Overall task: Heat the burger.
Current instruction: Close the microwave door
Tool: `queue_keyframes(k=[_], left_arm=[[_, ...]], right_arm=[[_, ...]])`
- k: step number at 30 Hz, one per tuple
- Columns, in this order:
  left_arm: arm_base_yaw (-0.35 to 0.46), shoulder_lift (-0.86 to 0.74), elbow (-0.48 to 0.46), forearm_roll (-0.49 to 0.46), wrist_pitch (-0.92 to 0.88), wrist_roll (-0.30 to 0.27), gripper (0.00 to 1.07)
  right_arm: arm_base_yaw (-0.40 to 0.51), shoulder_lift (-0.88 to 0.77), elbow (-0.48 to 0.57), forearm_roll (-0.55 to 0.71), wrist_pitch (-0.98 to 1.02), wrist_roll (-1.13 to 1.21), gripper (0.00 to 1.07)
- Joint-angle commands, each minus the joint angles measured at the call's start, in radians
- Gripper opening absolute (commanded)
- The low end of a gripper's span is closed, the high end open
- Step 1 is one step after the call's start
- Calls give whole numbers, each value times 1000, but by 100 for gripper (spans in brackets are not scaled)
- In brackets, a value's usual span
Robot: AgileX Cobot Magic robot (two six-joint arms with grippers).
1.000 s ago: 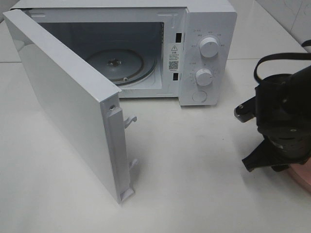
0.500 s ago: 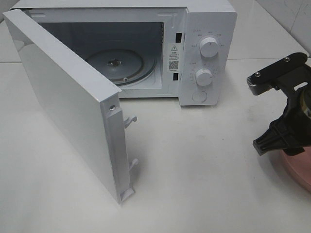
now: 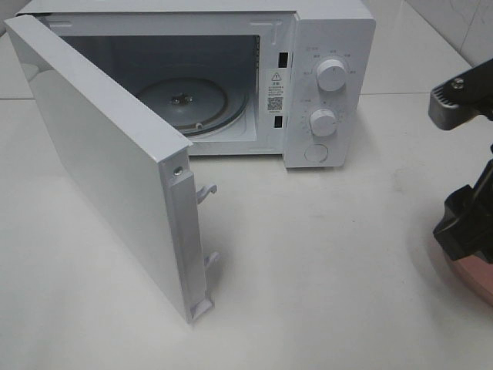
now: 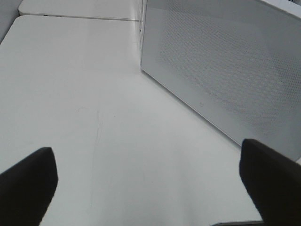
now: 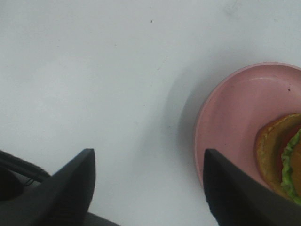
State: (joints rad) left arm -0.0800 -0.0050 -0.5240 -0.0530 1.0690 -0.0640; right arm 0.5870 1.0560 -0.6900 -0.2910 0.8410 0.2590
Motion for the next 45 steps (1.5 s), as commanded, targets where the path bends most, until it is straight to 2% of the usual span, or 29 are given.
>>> queue_keyframes(k=[1, 3, 17, 22, 28, 30, 32, 35, 37, 41, 45], left_arm=[[3, -4, 3, -6, 1, 0, 99], [3, -4, 3, -6, 1, 0, 99], [3, -4, 3, -6, 1, 0, 99], [3, -4, 3, -6, 1, 0, 99], [3, -4, 3, -6, 1, 0, 99], [3, -4, 3, -6, 1, 0, 99], [3, -4, 3, -6, 1, 0, 99], [3, -4, 3, -6, 1, 0, 99], [3, -4, 3, -6, 1, 0, 99], [3, -4, 3, -6, 1, 0, 99], [3, -4, 3, -6, 1, 0, 99]], right_arm=[[-1, -50, -2, 49, 38, -53, 69], [-1, -126, -2, 83, 98, -59, 74], [-1, -346, 6, 87, 231, -111, 75], [-1, -520, 100, 86, 223, -112, 75], [-22, -615, 142, 90, 216, -112, 75], [-99, -688, 168, 93, 188, -111, 75], [-117, -702, 176, 95, 180, -111, 75], [-208, -765, 192, 126, 158, -135, 75], [-226, -780, 192, 133, 157, -143, 75], [-330, -853, 192, 166, 156, -181, 75], [-392, -904, 192, 204, 155, -211, 75]])
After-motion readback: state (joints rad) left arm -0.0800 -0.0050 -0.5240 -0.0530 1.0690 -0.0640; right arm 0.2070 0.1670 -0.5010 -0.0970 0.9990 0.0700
